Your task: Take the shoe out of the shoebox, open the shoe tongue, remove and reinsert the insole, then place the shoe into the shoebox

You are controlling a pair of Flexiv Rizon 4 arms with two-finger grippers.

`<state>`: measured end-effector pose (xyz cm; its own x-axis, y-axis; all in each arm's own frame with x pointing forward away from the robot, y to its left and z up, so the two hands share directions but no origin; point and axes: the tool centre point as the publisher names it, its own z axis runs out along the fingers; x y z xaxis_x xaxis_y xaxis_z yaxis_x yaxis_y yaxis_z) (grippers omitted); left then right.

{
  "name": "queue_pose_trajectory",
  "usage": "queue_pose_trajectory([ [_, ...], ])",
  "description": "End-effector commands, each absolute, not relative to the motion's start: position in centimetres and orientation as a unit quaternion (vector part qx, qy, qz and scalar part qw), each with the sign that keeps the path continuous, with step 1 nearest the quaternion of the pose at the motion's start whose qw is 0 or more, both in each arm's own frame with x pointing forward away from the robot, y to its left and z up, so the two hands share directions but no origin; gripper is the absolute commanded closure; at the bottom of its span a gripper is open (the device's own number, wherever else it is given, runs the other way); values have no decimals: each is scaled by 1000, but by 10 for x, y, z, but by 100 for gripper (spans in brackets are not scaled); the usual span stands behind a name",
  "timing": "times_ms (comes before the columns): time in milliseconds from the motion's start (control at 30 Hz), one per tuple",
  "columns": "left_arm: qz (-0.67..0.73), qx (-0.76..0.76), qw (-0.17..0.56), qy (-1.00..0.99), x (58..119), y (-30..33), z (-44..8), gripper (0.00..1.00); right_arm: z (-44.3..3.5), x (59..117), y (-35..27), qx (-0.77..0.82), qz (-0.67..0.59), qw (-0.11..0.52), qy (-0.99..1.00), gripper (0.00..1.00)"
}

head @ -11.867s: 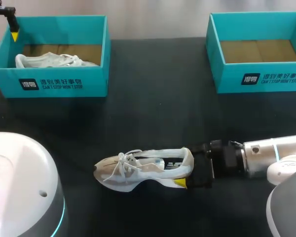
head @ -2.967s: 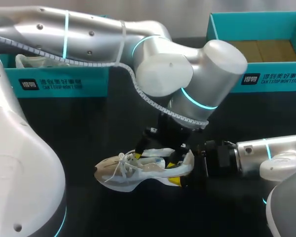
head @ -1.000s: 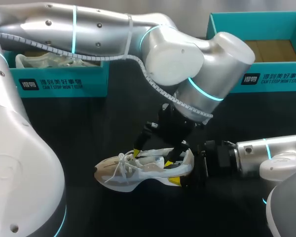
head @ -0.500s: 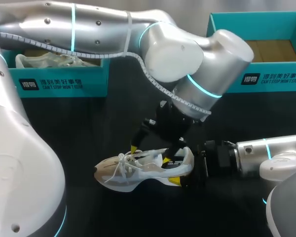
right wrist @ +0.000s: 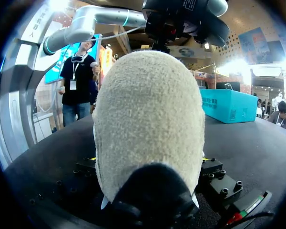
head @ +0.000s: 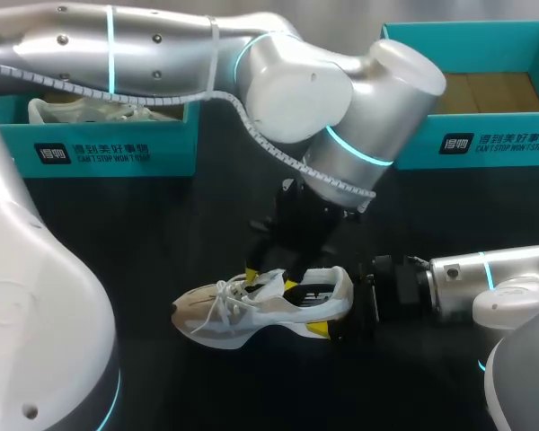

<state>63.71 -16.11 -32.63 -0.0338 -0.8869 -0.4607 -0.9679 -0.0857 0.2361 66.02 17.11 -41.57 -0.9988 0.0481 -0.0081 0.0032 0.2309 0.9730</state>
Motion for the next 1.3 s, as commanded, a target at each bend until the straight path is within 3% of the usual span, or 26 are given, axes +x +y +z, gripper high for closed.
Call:
queue_pose_trajectory([
  [33, 229, -813, 126, 520, 630, -160, -327, 62, -415, 660, 172, 17, 618, 18, 786, 100],
  [167, 221, -813, 117, 526, 628, -162, -325, 79, -415, 660, 172, 17, 618, 18, 786, 100],
  [233, 215, -814, 112, 528, 627, -161, -324, 100, -415, 660, 172, 17, 618, 18, 786, 100],
  [867, 84, -871, -16, 485, 613, -118, -307, 100, -415, 660, 172, 17, 618, 18, 786, 100],
  [1300, -29, -903, -39, 426, 601, -95, -287, 100, -415, 660, 172, 17, 618, 18, 786, 100],
])
